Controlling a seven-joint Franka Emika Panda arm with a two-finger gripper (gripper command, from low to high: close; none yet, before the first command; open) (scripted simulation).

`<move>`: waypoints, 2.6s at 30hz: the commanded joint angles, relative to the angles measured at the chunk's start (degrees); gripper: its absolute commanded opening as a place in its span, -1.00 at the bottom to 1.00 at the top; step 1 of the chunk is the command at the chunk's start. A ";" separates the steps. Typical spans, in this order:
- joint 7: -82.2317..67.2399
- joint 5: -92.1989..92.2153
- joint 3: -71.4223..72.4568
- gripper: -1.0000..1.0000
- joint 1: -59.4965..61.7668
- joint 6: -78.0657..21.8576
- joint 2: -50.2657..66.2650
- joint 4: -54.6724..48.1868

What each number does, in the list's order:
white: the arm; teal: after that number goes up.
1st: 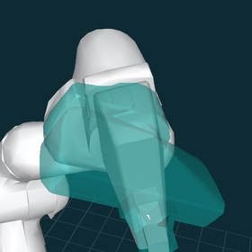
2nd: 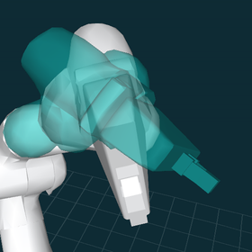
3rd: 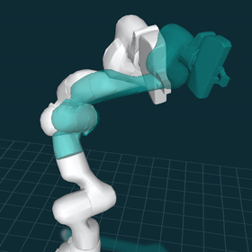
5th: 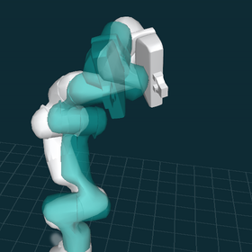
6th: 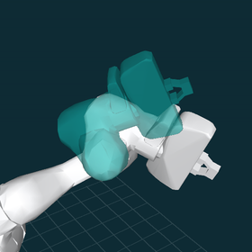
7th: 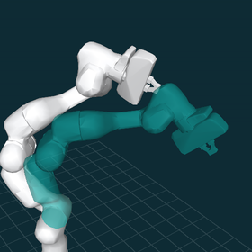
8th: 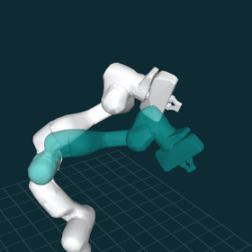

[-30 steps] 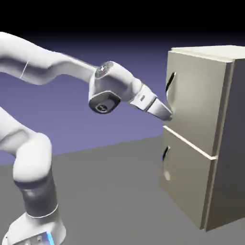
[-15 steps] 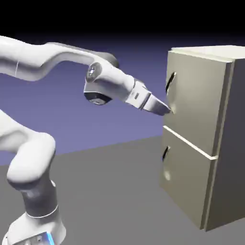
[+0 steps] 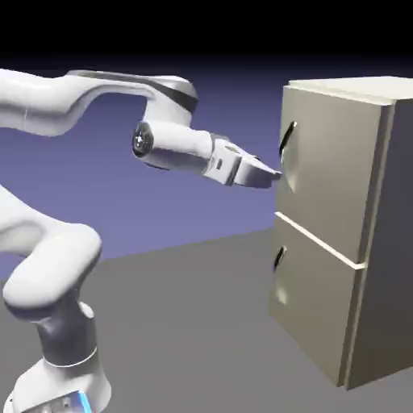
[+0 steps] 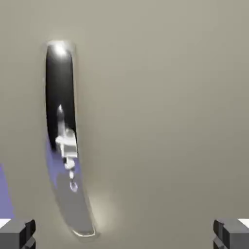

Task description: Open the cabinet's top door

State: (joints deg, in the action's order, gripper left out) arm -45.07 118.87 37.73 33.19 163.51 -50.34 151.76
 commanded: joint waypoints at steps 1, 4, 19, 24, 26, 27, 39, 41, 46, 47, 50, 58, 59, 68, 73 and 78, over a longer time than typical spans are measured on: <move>-1.84 2.50 0.79 0.00 0.71 -0.22 -0.37 -0.19; -7.34 9.97 3.17 0.00 2.84 -0.88 -1.48 -0.78; -33.10 44.95 14.27 0.00 12.81 -3.97 -6.69 -3.49; -34.86 46.75 19.29 0.00 21.02 -5.99 -2.04 -9.48; -35.23 47.13 20.34 -1.00 22.74 -6.42 -1.07 -10.73; -35.23 47.13 20.34 -1.00 22.74 -6.42 -1.07 -10.73; -50.10 43.87 -0.63 -1.00 0.58 -9.16 7.99 -4.41; -47.29 38.89 -4.21 -1.00 -2.68 -10.93 6.88 -1.97; -40.79 26.43 -12.87 -1.00 -9.26 -15.64 3.57 3.67; -39.57 23.94 -14.52 -1.00 -10.25 -16.65 2.84 4.69; -36.06 16.46 -19.35 -1.00 -12.63 -19.83 0.65 7.53; -28.25 -3.48 -31.88 -1.00 -14.81 -30.12 -4.29 12.97; -27.48 -5.97 -33.48 -1.00 -14.71 -31.64 -4.69 13.38; -23.30 -28.40 -49.15 -1.00 -12.05 -48.39 -4.01 13.39; -23.45 -40.63 -59.10 -1.00 -11.35 -60.38 1.16 9.24; -25.12 -50.41 -68.49 -1.00 -13.17 -72.84 9.15 2.06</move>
State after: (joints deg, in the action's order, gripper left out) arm -70.19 68.41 -30.76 20.02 90.62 -41.20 153.81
